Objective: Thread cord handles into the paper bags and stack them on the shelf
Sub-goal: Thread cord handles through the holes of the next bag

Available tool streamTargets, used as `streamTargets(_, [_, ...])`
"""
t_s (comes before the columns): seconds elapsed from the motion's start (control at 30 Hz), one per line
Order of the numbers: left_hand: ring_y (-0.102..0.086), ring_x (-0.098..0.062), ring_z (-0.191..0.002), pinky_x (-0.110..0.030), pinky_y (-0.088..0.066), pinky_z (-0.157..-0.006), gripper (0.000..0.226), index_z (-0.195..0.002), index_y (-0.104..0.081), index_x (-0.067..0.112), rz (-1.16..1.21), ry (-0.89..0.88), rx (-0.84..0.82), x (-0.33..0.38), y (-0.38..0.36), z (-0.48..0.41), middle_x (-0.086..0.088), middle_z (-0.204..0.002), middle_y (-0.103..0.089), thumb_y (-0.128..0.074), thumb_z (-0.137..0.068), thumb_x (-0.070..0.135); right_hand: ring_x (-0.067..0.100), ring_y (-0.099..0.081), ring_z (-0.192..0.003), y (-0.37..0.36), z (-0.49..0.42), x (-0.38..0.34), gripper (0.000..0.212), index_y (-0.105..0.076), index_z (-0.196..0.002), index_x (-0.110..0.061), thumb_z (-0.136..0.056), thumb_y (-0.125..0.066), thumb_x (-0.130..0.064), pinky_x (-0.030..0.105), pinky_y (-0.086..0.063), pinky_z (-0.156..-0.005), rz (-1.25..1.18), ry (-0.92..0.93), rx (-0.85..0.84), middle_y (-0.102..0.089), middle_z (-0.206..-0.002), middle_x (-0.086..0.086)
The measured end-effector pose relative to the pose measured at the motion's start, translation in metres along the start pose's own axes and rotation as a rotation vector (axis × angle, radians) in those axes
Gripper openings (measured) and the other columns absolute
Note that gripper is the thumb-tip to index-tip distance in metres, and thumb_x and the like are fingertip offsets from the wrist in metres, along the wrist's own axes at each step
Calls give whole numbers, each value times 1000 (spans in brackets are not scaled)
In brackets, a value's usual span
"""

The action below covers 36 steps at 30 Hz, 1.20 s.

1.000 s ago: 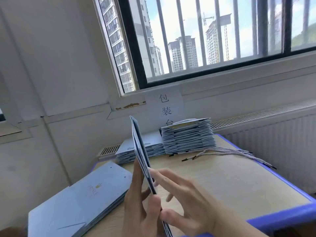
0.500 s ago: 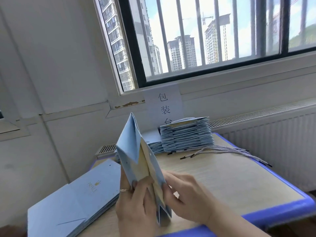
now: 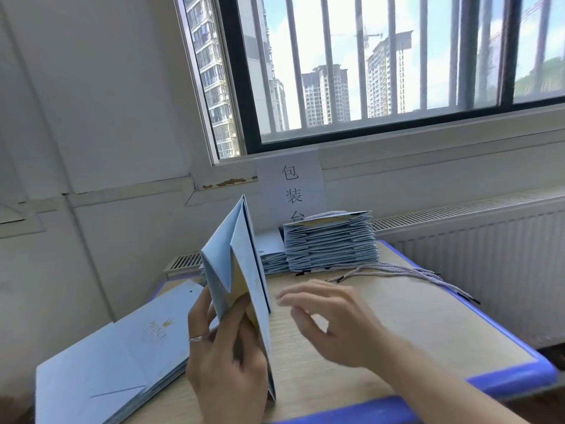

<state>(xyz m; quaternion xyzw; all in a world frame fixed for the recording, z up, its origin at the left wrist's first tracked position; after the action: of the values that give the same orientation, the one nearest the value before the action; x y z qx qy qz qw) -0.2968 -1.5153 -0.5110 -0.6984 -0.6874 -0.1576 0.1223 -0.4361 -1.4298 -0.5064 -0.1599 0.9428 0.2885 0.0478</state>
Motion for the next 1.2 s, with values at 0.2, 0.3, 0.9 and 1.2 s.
streamTargets(0.2, [-44, 27, -104, 0, -36, -78, 33, -94, -76, 15, 2, 42, -59, 1, -6, 2, -13, -132, -55, -43, -88, 17, 23, -56, -118, 40, -8, 127, 40, -70, -123, -24, -92, -54, -4, 39, -49, -92, 417, -538, -56, -70, -121, -4])
streamTargets(0.3, [-47, 21, -109, -1, -37, -78, 30, -97, -71, 27, 29, 31, -33, 2, -4, 1, -10, -133, -54, -44, -89, 16, 24, -56, -121, 35, 21, 168, 48, -66, -128, -35, -89, -56, -10, 35, -48, -94, 576, -742, -246, -68, -127, -2])
streamTargets(0.9, [-49, 20, -99, 1, -37, -72, 32, -99, -73, 19, 70, 146, -91, -4, -4, 3, -6, -128, -53, -51, -84, 1, 19, -62, -90, 16, -2, 146, 10, -76, -96, -9, -90, -70, -6, 30, -50, -81, 244, -493, 126, -73, -93, 3])
streamTargets(1.2, [-48, 14, -109, 4, -35, -77, 27, -107, -64, 39, 96, 203, -50, -6, -3, -1, 9, -129, -48, -42, -94, 31, 2, -71, -86, 69, -47, 80, 8, -63, -99, -14, -98, -59, -8, 19, -54, -74, -70, -412, 667, -74, -89, -7])
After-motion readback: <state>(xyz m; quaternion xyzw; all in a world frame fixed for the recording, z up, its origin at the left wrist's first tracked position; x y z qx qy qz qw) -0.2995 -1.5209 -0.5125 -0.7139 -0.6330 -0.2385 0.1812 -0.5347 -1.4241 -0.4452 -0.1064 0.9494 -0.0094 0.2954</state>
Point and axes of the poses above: each hand's wrist, its own z-axis away from the middle knuckle, its own y-axis out of the back of the hand, x = y × z, the point moved 6 cm from there along -z, towards the middle knuckle
